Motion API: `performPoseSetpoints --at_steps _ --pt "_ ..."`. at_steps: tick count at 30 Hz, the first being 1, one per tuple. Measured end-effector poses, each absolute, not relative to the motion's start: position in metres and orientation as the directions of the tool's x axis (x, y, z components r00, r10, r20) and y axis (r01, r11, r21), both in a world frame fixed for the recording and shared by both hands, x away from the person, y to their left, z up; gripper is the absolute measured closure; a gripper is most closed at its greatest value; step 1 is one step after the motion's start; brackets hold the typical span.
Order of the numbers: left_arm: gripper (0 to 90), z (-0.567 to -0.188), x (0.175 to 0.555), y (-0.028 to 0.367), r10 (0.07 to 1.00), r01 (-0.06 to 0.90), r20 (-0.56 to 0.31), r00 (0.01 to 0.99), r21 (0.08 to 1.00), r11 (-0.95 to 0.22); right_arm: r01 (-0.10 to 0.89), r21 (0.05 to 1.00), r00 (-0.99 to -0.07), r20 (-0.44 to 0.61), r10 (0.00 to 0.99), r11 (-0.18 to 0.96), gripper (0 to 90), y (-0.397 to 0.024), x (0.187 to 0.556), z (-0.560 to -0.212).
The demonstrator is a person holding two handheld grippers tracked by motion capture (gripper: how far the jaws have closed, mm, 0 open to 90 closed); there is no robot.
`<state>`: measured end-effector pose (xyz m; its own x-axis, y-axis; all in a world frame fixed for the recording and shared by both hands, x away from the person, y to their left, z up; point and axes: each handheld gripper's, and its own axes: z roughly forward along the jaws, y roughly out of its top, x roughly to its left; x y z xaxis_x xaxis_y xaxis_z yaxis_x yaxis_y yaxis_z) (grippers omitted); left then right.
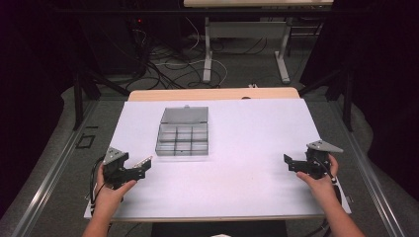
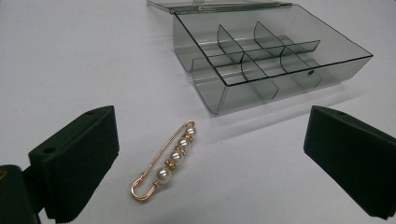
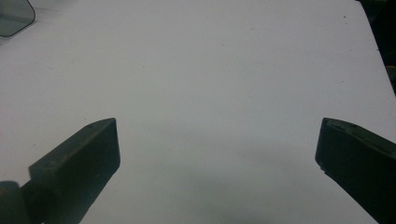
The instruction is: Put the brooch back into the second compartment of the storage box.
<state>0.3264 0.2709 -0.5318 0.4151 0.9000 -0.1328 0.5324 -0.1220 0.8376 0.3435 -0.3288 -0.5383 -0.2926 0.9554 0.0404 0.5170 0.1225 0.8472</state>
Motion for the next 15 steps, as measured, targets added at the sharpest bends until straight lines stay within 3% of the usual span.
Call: performPoseSetpoints --at_steps 15 --pt "5.9 -0.5237 0.3230 0.2808 0.920 0.529 -0.103 0.379 0.839 -0.124 0.498 0.852 -0.323 0.013 0.946 0.158 0.0 -0.3205 0.3332 -0.5344"
